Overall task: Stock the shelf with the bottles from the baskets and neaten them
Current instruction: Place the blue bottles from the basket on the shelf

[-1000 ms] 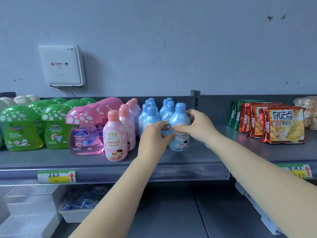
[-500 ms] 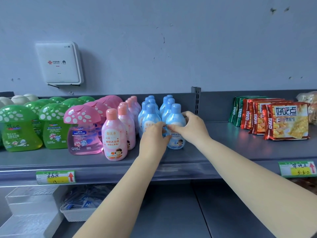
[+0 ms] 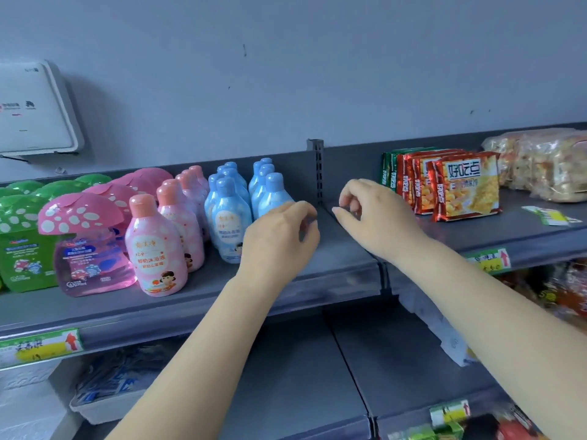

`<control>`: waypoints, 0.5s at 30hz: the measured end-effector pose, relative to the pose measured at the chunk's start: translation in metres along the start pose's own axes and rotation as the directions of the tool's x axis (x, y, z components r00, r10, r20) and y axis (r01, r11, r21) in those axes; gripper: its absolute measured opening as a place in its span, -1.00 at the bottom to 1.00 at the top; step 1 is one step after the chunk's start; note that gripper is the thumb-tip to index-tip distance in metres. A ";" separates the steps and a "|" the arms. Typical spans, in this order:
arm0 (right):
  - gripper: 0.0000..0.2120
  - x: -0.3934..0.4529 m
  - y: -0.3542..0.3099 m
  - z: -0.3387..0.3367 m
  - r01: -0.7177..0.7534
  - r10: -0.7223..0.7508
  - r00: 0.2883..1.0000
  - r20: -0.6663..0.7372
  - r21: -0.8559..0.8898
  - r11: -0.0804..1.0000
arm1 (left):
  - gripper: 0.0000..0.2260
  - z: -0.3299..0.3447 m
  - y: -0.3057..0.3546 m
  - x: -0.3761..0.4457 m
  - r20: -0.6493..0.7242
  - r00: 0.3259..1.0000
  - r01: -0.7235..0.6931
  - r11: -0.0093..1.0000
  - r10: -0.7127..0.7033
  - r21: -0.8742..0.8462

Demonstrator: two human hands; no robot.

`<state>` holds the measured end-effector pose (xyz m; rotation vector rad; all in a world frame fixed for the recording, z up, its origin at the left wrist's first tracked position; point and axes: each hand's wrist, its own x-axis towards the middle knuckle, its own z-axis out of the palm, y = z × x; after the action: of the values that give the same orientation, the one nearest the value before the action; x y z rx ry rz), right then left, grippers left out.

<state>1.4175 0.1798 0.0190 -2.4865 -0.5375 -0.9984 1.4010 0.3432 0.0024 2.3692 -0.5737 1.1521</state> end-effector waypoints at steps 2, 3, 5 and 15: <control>-0.88 -0.023 0.017 -0.021 0.080 -0.078 0.997 0.018 -0.266 0.961 | -0.89 0.021 0.020 0.002 0.058 0.981 -0.186 0.983 0.185 -0.004; -0.88 -0.036 0.027 -0.031 0.105 -0.093 0.994 0.051 -0.375 0.921 | -0.90 0.033 0.032 0.003 0.094 0.957 -0.276 0.961 0.273 0.024; -0.82 -0.066 0.047 -0.050 0.084 -0.033 0.993 0.112 -0.486 0.870 | -0.99 0.058 0.059 0.000 0.199 0.907 -0.389 0.919 0.371 0.061; -0.81 -0.237 0.126 -0.117 -0.218 0.516 0.815 0.263 -0.685 0.695 | -0.80 0.172 0.212 -0.060 0.587 0.604 -0.562 0.810 0.540 -0.168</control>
<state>1.2545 -0.0319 -0.1016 -3.2646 0.2808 -0.4723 1.3600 0.0856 -0.0983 2.6632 -1.6251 0.5341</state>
